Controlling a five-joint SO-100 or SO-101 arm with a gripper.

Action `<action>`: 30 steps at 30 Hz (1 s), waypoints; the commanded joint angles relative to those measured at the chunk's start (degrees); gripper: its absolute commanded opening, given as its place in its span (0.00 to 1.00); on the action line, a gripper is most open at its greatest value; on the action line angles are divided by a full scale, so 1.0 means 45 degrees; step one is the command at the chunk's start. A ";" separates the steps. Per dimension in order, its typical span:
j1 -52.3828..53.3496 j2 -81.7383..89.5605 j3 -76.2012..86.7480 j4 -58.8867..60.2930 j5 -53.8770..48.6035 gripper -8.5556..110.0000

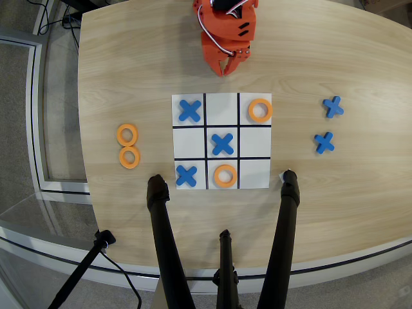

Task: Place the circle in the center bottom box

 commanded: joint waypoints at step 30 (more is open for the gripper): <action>-0.0117 -0.0078 0.0723 0.0059 0.0469 0.07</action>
